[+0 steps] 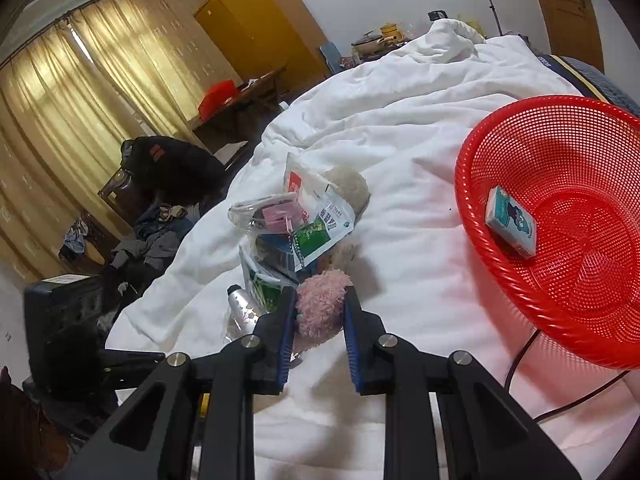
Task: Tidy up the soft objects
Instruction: 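Carry the pink ball with the right tool while the left tool carries the yellow packet toward the basket, then open the right tool over the basket while the left tool releases the yellow packet inside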
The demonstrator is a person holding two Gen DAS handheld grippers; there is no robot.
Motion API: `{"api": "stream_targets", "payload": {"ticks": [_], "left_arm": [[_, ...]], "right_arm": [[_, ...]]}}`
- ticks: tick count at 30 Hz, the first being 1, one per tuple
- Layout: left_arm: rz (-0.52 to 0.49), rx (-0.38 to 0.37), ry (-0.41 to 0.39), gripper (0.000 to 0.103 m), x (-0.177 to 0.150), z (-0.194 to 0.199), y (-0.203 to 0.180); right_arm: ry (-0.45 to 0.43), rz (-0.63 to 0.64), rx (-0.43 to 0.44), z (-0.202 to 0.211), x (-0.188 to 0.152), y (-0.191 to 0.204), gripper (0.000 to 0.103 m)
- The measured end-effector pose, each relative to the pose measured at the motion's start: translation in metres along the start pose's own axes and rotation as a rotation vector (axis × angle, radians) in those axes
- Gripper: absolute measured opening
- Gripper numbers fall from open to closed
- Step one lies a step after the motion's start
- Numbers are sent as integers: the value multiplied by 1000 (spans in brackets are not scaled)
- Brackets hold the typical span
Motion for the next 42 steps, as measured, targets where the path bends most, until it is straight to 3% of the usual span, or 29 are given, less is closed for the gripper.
{"api": "stream_targets", "payload": {"ticks": [3, 8, 16, 22, 26, 31, 36, 42], "left_arm": [[-19, 19, -89, 58, 5, 9, -6], [16, -39, -224, 56, 20, 33, -1], [25, -33, -242, 54, 27, 31, 2], [3, -46, -292, 54, 40, 40, -10], [-18, -74, -327, 54, 58, 44, -27], [-67, -90, -339, 54, 88, 29, -61], [-57, -100, -283, 54, 115, -7, -84], [-36, -61, -196, 54, 153, -57, -102]], "right_arm": [[-2, -5, 1, 1, 1, -2, 22], [-2, -11, 5, 2, 1, -2, 22], [-28, -35, 14, 15, 10, -8, 22], [-102, -72, 11, 60, 36, -30, 22], [-136, -64, -55, 84, 43, -50, 22], [-186, -44, -197, 102, 40, -71, 22], [-230, 7, -359, 110, 46, -84, 22], [-246, -6, -422, 115, 47, -105, 22]]}}
Point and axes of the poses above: each gripper's, at about its wrist camera, not at the fingertips, and z roughly against the way its jaws point, y to its left, x to its top, the point moved 5 cm from there along -z, roughly the way its jaws point, and after that the axes turned 1 degree about -y, right-handed, at the moved point
